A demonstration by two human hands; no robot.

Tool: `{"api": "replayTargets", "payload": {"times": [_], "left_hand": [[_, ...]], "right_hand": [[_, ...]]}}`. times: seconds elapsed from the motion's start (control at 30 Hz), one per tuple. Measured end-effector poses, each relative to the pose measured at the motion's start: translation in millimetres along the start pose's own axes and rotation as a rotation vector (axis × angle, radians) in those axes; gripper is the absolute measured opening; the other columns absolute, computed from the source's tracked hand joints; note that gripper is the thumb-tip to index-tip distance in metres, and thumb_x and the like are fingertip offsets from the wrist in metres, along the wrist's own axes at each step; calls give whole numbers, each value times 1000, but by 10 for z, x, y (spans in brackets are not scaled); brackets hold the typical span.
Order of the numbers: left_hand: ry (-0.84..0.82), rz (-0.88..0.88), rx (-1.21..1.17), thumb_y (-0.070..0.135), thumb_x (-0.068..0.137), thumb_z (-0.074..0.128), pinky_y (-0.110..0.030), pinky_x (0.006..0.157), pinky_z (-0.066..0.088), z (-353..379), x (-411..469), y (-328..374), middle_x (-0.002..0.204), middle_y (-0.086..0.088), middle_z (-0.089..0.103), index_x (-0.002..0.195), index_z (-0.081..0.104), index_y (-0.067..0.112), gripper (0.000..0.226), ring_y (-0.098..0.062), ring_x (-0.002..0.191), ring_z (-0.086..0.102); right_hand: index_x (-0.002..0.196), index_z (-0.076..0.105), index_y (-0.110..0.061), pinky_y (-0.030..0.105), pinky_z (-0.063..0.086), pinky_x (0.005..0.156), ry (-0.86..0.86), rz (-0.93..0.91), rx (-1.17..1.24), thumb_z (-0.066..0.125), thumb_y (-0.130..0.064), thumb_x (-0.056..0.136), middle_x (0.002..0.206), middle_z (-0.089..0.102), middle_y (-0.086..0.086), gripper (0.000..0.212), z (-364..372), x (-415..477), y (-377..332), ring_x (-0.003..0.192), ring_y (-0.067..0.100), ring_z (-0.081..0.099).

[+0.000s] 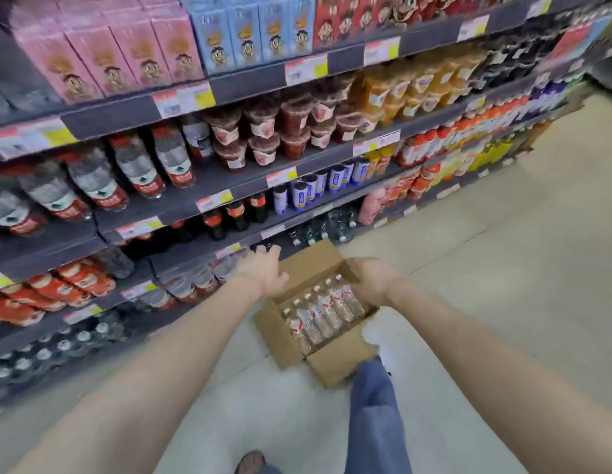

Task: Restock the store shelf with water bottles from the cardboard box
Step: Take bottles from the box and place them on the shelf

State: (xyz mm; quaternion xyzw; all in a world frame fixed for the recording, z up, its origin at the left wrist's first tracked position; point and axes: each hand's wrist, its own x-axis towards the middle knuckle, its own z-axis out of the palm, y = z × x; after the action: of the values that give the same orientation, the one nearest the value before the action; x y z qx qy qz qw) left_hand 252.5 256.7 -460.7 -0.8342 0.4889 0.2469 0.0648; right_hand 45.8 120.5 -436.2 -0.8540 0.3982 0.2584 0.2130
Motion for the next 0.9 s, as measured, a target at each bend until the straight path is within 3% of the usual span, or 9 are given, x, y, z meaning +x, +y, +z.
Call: {"api": "replayTargets", "payload": {"times": [0.13, 0.33, 0.4, 0.47, 0.6, 0.67, 0.73, 0.8, 0.9], "left_hand": [[-32, -219, -114, 48, 98, 57, -49, 102, 51, 381, 795, -5, 142, -20, 56, 151, 40, 17, 63, -42, 128, 58], [-263, -481, -313, 52, 100, 54, -48, 106, 48, 1192, 1426, 322, 147, -18, 52, 155, 39, 12, 70, -40, 133, 55], [-296, -495, -347, 54, 98, 55, -48, 105, 50, 1496, 1588, 413, 144, -16, 53, 155, 40, 16, 69, -38, 130, 56], [-331, -488, -355, 53, 98, 55, -49, 105, 51, 1827, 1752, 475, 143, -17, 53, 156, 36, 22, 69, -38, 129, 56], [-398, -482, -296, 51, 104, 50, -48, 107, 49, 2446, 2209, 499, 149, -18, 46, 160, 27, 20, 68, -40, 134, 52], [-382, -501, -334, 53, 104, 50, -47, 108, 49, 2758, 2484, 460, 149, -16, 48, 161, 28, 22, 69, -38, 134, 54], [-332, -533, -437, 53, 102, 55, -44, 105, 52, 3076, 2751, 376, 143, -12, 57, 155, 40, 26, 61, -36, 127, 60], [-261, -542, -562, 51, 101, 58, -39, 99, 55, 3418, 2990, 304, 131, -5, 65, 144, 53, 32, 47, -32, 118, 66], [-224, -511, -544, 53, 100, 58, -35, 97, 53, 3981, 3320, 254, 123, 0, 66, 136, 58, 38, 38, -26, 115, 65]], "right_hand": [[136, 58, -19, 39, 56, 91, -133, -118, -61, 59, -30, 93, 120, 71, 11, 45, -14, 1210, 350, 109, 33, 67], [128, 63, -10, 37, 56, 88, -307, -185, -139, 60, -30, 97, 117, 70, 12, 37, 376, 2361, 773, 98, 29, 65], [135, 58, -11, 38, 54, 93, -347, -187, -119, 61, -32, 98, 122, 68, 14, 42, 570, 2660, 916, 101, 29, 63], [150, 45, -19, 38, 50, 98, -370, -190, -102, 63, -34, 98, 135, 63, 14, 57, 804, 2981, 1059, 118, 32, 62], [160, 28, -26, 41, 39, 115, -425, -141, -16, 69, -52, 92, 161, 40, 10, 84, 1371, 3607, 1287, 142, 34, 46], [161, 25, -32, 42, 40, 113, -444, -132, 61, 74, -52, 88, 163, 36, 11, 90, 1733, 3933, 1389, 135, 32, 52], [160, 27, -33, 42, 46, 109, -451, -141, 62, 77, -52, 85, 160, 40, 14, 92, 2107, 4280, 1455, 124, 30, 58], [160, 28, -31, 44, 46, 111, -454, -134, 31, 79, -53, 82, 161, 38, 15, 96, 2472, 4623, 1542, 134, 34, 53], [161, 26, -31, 47, 47, 110, -443, -131, -23, 79, -56, 81, 161, 38, 17, 99, 3005, 5039, 1652, 138, 38, 49]]}}
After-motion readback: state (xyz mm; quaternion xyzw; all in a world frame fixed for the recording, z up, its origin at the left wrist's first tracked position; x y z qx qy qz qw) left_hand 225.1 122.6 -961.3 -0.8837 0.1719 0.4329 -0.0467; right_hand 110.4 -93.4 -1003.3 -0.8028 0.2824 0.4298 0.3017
